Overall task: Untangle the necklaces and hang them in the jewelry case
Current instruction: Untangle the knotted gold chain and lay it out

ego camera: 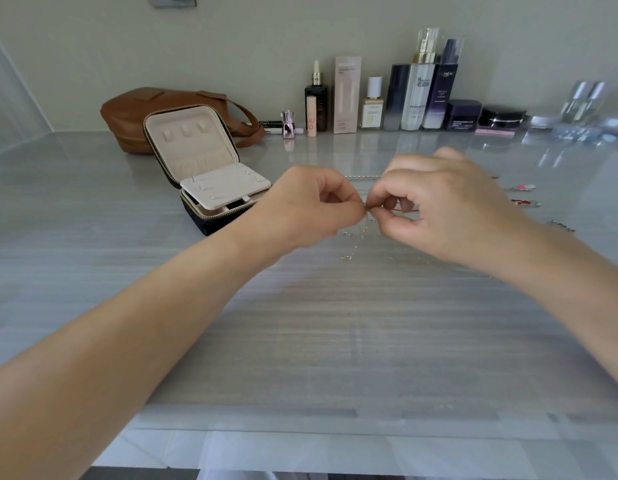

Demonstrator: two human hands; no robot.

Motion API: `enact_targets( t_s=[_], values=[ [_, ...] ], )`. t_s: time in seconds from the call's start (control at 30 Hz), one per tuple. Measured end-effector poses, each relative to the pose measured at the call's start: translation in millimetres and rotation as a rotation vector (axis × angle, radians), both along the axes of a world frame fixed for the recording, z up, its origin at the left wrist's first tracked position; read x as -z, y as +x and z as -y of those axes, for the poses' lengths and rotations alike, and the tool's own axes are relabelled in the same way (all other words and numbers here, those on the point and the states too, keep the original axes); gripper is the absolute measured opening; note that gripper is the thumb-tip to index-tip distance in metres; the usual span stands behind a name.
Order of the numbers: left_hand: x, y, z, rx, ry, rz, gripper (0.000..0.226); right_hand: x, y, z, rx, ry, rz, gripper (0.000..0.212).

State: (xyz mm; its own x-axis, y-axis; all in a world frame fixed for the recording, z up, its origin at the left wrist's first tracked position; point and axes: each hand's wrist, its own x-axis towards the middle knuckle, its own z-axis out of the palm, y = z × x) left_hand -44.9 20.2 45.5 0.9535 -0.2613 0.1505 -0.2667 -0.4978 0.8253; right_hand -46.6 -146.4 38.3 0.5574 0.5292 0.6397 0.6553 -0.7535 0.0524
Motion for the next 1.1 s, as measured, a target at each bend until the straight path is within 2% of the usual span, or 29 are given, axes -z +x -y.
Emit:
enact_targets(
  t_s=[0.4,0.57,0.67,0.97,1.1],
  values=[
    [-1.1,-2.7,0.0,0.035,0.012,0.087,0.017,-0.6,1.2,1.6,0.002,0.034,-0.085,0.023],
    [-0.8,-1.7,-1.4,0.044,0.002,0.098,0.018,-3.0,-1.7,0.2,-0.026,0.153,-0.229,0.003],
    [-0.2,-1.4,-2.3,0.070,-0.001,0.071,0.020,-4.6,-3.2,0.6,-0.045,0.237,-0.291,0.014],
    [0.7,0.9,-1.1,0.033,-0.033,0.090,0.019,-8.4,-7.1,-0.9,0.026,0.275,-0.397,0.014],
    [-0.4,1.2,-0.9,0.017,-0.044,0.014,0.019,-8.5,-4.7,-1.9,-0.013,0.415,-0.612,0.018]
  ],
)
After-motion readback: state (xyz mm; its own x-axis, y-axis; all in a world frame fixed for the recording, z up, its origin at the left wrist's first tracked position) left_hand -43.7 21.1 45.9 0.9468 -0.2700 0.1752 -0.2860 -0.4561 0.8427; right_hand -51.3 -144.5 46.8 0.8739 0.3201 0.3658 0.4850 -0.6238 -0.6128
